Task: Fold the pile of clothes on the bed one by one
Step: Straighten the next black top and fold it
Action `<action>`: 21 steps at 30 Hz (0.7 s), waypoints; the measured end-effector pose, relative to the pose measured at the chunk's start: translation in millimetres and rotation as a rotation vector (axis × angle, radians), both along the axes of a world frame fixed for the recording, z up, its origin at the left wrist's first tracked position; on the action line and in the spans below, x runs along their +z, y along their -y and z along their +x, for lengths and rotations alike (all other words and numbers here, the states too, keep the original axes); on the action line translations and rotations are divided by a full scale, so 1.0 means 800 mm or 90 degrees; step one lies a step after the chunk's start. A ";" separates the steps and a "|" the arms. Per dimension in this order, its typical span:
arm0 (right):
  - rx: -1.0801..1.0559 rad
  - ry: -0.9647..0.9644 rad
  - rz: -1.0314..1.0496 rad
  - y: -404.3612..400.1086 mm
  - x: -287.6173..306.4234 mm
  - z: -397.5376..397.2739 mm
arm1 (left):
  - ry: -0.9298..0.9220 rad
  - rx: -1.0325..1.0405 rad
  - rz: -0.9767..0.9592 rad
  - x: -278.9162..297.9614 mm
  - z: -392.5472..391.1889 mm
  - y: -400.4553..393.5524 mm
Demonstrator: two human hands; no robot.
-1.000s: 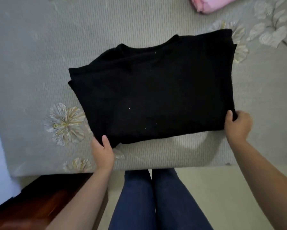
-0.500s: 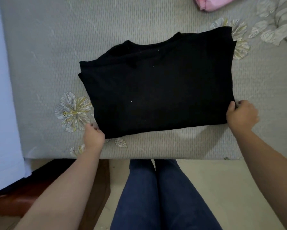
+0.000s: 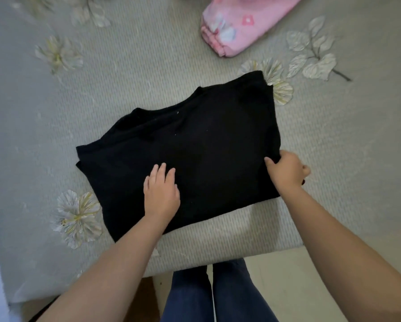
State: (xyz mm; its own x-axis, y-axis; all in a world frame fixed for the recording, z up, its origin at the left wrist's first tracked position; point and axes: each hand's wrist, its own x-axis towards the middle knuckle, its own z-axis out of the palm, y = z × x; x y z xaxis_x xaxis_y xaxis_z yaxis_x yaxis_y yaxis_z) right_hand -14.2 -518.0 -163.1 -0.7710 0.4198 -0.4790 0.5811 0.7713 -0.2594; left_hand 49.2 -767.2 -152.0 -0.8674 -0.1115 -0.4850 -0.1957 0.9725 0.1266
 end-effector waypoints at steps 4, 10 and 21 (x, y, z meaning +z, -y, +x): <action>0.005 0.021 0.000 -0.006 0.009 0.019 | -0.068 -0.222 0.039 0.012 -0.078 -0.053; 0.051 0.015 -0.013 -0.021 0.021 0.038 | -0.078 -0.533 0.005 0.010 -0.204 -0.191; 0.085 -0.186 -0.062 -0.022 0.049 0.070 | -0.164 -0.570 -0.046 0.030 -0.237 -0.183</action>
State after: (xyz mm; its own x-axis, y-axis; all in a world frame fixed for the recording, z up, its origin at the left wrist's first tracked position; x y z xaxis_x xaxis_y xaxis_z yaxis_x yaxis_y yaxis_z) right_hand 41.7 -500.2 -124.3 -0.9268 0.2686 -0.2624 0.3665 0.7991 -0.4766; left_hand -140.1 -621.2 -128.3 -0.7249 0.6278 -0.2835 0.6558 0.7549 -0.0054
